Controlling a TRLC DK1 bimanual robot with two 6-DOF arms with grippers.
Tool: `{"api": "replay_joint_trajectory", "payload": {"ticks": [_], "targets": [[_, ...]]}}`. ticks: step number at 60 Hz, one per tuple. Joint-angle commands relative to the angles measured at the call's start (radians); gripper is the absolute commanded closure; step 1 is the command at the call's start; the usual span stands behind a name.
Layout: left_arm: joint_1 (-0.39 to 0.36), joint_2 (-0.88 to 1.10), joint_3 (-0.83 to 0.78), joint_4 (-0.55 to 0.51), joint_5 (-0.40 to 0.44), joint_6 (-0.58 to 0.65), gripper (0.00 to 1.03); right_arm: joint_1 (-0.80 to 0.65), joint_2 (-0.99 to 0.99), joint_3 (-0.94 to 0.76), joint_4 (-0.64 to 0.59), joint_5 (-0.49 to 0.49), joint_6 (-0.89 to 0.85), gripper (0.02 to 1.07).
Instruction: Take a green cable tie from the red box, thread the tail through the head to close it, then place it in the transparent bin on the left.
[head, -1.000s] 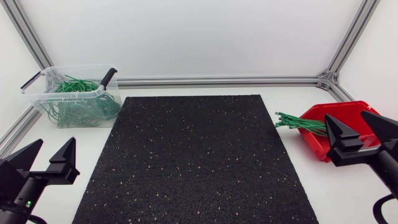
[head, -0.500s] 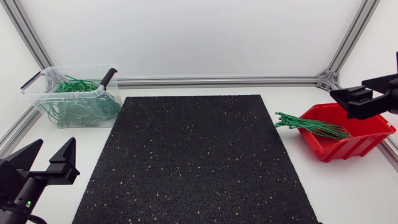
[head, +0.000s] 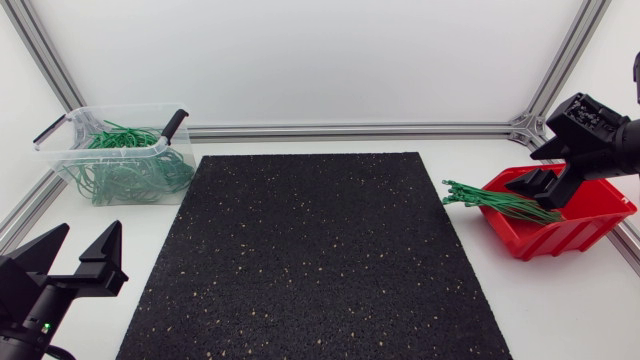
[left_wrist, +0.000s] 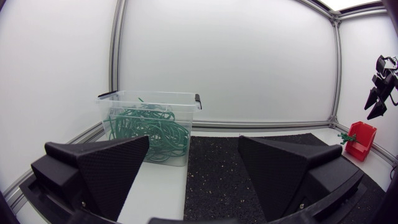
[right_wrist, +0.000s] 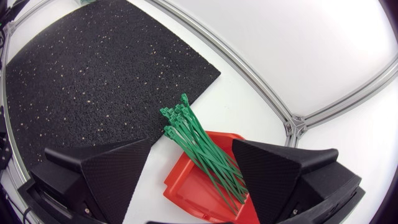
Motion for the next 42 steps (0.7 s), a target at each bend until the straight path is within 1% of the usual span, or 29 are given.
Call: {"api": "replay_joint_trajectory", "payload": {"ticks": [1, 3, 6, 9, 12, 17, 19, 26, 29, 31, 36, 42], "targets": [[-0.002, -0.009, -0.038, -0.024, 0.0, -0.022, 0.03, -0.011, 0.052, -0.04, 0.034, 0.0, -0.081, 0.12], [-0.002, -0.009, -0.04, -0.024, 0.0, -0.022, 0.03, -0.019, 0.066, -0.058, 0.081, 0.0, -0.093, 0.13], [-0.002, -0.009, -0.038, -0.024, 0.0, -0.022, 0.03, -0.022, 0.09, -0.075, 0.112, 0.0, -0.119, 0.14], [-0.002, -0.009, -0.038, -0.024, 0.0, -0.022, 0.03, -0.033, 0.11, -0.094, 0.121, -0.006, -0.183, 0.19], [-0.002, -0.009, -0.038, -0.024, 0.0, -0.022, 0.03, -0.034, 0.129, -0.114, 0.149, -0.009, -0.199, 0.24], [-0.002, -0.009, -0.04, -0.024, 0.0, -0.022, 0.03, -0.034, 0.153, -0.154, 0.218, -0.012, -0.237, 0.4], [-0.002, -0.009, -0.038, -0.024, 0.0, -0.022, 0.03, -0.041, 0.165, -0.163, 0.23, -0.044, -0.262, 0.47], [0.0, -0.009, -0.038, -0.024, 0.001, -0.022, 0.03, -0.053, 0.193, -0.164, 0.232, -0.084, -0.292, 0.6], [0.0, -0.009, -0.038, -0.025, 0.0, -0.022, 0.03, -0.054, 0.199, -0.166, 0.232, -0.101, -0.297, 0.63], [0.0, -0.009, -0.038, -0.024, 0.0, -0.02, 0.03, -0.054, 0.205, -0.172, 0.241, -0.101, -0.303, 0.63], [0.0, -0.009, -0.038, -0.025, 0.0, -0.022, 0.03, -0.053, 0.207, -0.203, 0.315, -0.098, -0.299, 0.63], [0.001, -0.009, -0.04, -0.025, 0.0, -0.022, 0.03, -0.05, 0.227, -0.212, 0.347, -0.095, -0.3, 0.7]]}}
